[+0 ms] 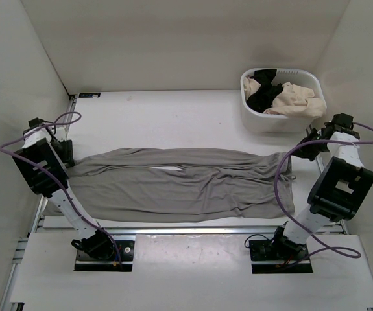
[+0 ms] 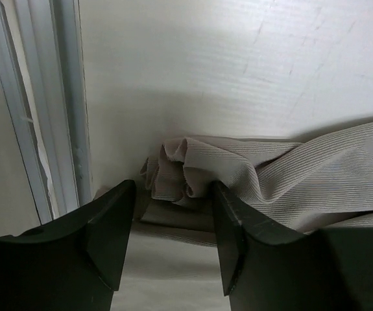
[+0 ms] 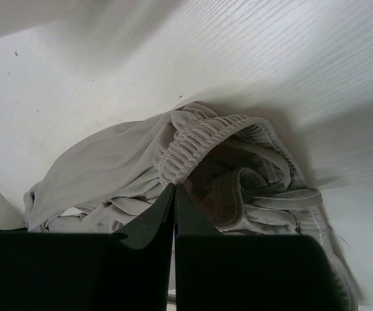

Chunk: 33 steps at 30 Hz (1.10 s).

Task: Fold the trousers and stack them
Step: Flatten the trousers out

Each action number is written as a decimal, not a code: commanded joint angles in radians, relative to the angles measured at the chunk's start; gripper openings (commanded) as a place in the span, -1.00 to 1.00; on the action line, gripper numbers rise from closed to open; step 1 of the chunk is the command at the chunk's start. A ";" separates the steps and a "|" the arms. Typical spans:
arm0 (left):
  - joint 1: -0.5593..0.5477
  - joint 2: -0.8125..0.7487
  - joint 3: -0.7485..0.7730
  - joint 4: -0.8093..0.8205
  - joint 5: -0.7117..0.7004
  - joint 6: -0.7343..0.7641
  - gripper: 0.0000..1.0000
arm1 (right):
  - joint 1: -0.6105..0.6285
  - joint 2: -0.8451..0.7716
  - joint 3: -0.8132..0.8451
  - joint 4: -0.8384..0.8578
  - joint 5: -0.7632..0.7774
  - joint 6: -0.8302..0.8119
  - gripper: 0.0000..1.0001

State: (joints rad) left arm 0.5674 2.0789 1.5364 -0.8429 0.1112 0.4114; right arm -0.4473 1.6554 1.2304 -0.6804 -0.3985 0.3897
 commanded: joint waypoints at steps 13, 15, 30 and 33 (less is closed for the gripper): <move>0.006 -0.141 -0.007 -0.004 -0.103 0.018 0.28 | 0.027 0.047 0.086 -0.036 0.012 -0.031 -1.00; 0.006 -0.129 -0.022 -0.013 -0.113 0.027 0.25 | 0.027 0.047 0.095 -0.036 0.012 -0.031 -1.00; 0.006 -0.080 -0.019 -0.035 -0.123 0.027 0.04 | 0.045 0.086 0.113 -0.036 0.012 -0.031 -1.00; 0.006 -0.068 -0.028 -0.047 -0.123 0.037 0.04 | 0.045 0.086 0.113 -0.036 0.012 -0.031 -1.00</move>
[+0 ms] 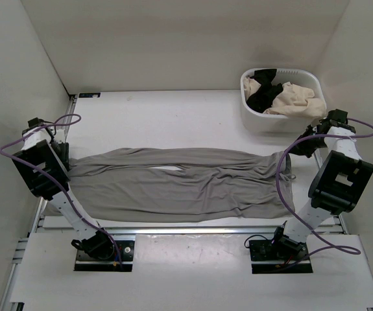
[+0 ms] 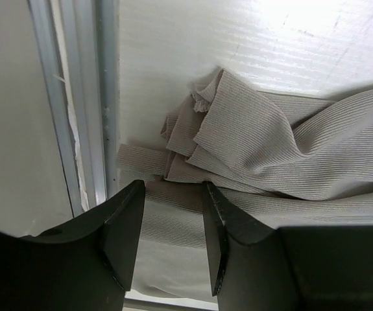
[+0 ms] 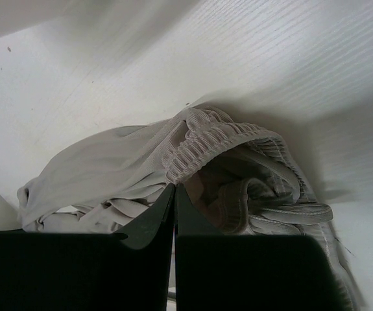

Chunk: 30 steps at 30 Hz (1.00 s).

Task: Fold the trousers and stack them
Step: Flatten the trousers out

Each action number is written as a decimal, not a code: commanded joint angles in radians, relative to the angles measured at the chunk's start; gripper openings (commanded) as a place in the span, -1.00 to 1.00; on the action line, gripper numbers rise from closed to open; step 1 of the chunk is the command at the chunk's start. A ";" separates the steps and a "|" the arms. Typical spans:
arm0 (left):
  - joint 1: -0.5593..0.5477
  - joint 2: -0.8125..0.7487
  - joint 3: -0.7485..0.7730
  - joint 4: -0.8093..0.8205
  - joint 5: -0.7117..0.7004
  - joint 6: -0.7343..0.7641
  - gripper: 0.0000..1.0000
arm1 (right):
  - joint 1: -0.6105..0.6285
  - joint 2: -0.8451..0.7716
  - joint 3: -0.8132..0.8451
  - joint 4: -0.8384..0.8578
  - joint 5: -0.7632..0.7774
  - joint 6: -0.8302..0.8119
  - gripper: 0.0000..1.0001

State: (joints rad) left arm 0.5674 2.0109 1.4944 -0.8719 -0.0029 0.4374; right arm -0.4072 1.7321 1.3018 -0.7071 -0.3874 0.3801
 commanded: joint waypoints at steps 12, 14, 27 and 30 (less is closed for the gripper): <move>0.006 -0.009 0.003 -0.036 -0.028 0.011 -0.41 | 0.005 0.018 0.051 -0.019 0.001 -0.030 -1.00; 0.006 -0.009 0.003 -0.045 -0.041 0.011 -0.35 | 0.005 0.018 0.051 -0.029 0.001 -0.030 -1.00; 0.026 -0.052 -0.043 -0.027 0.024 -0.002 0.16 | 0.005 0.027 0.050 -0.029 -0.008 -0.041 -1.00; 0.026 -0.040 -0.033 -0.056 0.061 -0.002 0.00 | 0.005 0.027 0.050 -0.029 -0.008 -0.041 -1.00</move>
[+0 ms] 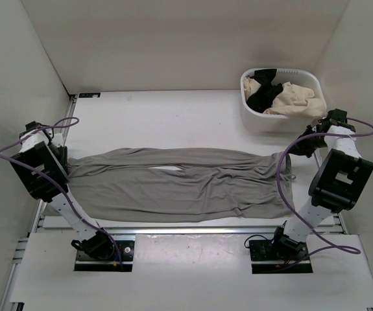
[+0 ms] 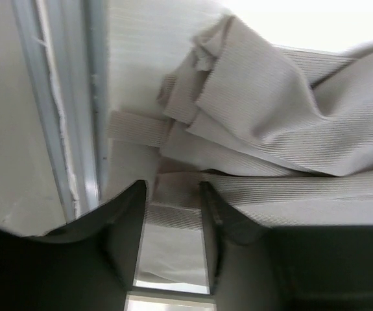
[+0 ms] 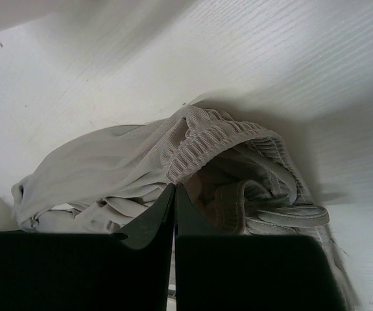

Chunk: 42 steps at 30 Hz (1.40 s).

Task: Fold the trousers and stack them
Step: Flatten the trousers out, then fold the trousers

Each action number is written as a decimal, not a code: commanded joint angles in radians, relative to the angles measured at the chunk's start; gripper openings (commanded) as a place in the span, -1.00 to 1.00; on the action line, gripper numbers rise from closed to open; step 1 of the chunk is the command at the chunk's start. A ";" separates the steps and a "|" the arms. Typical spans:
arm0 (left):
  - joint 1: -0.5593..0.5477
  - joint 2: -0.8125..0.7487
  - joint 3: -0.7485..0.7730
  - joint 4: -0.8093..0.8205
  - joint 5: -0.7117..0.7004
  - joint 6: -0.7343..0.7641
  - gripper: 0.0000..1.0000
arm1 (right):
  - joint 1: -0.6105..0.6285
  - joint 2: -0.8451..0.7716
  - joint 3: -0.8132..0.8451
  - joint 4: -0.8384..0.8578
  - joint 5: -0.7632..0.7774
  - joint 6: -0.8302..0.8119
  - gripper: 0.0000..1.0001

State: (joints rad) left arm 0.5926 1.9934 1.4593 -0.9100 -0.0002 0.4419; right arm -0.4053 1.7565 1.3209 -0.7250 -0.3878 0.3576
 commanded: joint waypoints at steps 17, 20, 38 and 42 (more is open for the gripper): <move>0.001 -0.068 0.261 -0.099 0.098 -0.006 -0.72 | -0.007 0.003 0.144 -0.059 -0.008 0.003 -1.00; 0.010 -0.120 0.314 -0.118 0.098 -0.006 -0.72 | -0.027 -0.040 0.153 -0.068 -0.008 0.014 -1.00; 0.130 -0.219 -0.122 -0.113 0.072 0.058 -0.72 | -0.078 -0.178 -0.281 -0.232 0.193 0.003 -0.23; 0.130 -0.197 -0.122 -0.104 0.072 0.058 -0.72 | -0.078 -0.254 -0.232 -0.219 0.184 -0.022 -0.16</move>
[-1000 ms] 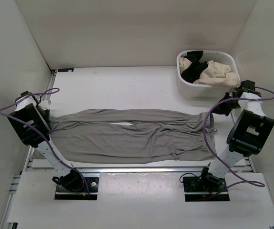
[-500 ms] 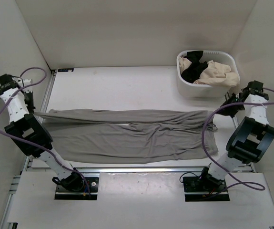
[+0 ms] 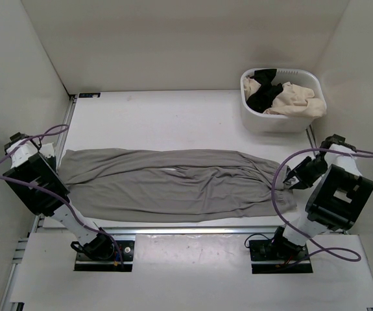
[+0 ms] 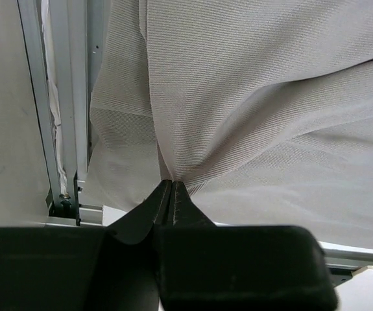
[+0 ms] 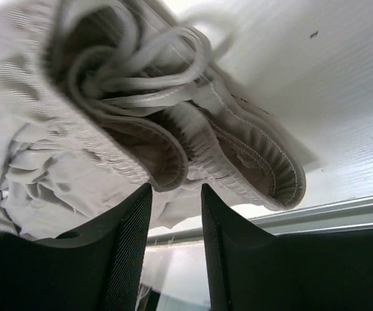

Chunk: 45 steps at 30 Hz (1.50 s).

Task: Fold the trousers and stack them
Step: Fold the trousers

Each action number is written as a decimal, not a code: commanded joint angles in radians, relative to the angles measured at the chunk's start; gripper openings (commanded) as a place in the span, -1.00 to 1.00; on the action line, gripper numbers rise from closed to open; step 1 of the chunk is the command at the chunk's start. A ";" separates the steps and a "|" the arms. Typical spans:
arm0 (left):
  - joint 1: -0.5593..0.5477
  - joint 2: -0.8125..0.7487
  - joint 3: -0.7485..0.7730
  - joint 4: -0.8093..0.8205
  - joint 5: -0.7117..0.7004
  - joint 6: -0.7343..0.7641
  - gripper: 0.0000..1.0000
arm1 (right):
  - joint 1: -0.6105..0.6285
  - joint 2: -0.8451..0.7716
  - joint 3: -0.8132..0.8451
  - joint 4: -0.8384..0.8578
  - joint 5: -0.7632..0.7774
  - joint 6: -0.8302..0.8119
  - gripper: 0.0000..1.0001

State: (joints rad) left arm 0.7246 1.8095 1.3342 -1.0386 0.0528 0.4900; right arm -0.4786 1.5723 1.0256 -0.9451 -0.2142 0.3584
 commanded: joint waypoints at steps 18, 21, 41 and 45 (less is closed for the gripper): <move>-0.002 0.005 0.072 0.025 -0.001 0.001 -0.72 | 0.144 0.261 0.287 0.158 -0.036 0.111 -0.24; -0.002 0.005 0.095 0.025 -0.001 -0.008 -0.72 | 0.135 0.285 0.319 0.126 -0.008 0.139 -0.84; 0.094 -0.046 0.318 -0.023 0.064 -0.019 -0.72 | -0.201 -0.101 0.275 -0.089 -0.226 0.171 -1.00; 0.105 -0.045 0.284 -0.023 0.074 -0.019 -0.72 | -0.210 -0.124 0.287 -0.150 -0.141 0.171 -1.00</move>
State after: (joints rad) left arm 0.7864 1.8164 1.6409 -1.0660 0.1165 0.4557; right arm -0.6735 1.4834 1.3052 -1.0302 -0.4103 0.5087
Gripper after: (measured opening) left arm 0.145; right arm 0.009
